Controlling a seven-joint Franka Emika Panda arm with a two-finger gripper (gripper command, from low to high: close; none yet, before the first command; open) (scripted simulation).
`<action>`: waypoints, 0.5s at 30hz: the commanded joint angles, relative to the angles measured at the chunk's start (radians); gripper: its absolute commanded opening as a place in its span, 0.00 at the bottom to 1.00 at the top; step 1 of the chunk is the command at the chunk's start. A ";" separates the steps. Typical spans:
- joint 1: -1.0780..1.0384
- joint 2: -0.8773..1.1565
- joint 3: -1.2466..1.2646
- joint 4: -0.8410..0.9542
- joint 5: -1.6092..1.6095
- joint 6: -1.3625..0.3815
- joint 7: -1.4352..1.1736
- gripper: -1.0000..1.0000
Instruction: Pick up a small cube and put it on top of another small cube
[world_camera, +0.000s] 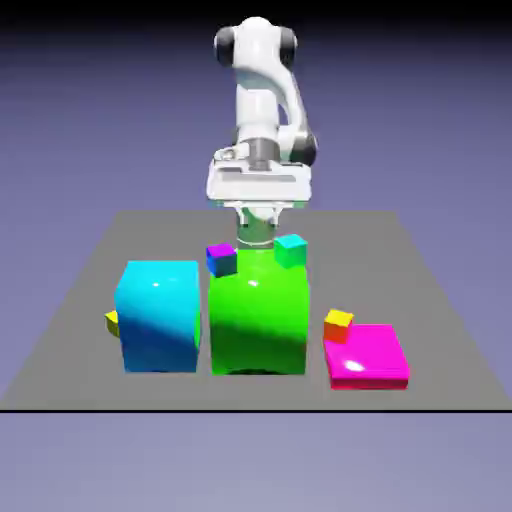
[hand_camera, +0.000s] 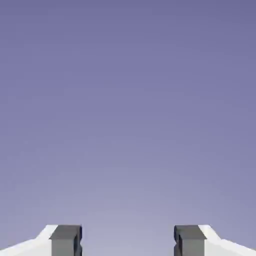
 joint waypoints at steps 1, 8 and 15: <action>-0.014 0.023 0.002 0.036 0.007 -0.030 -0.021 0.50; -0.176 0.269 0.078 0.290 -0.033 -0.321 -0.025 0.50; -0.343 0.521 0.158 0.544 -0.079 -0.617 -0.019 0.50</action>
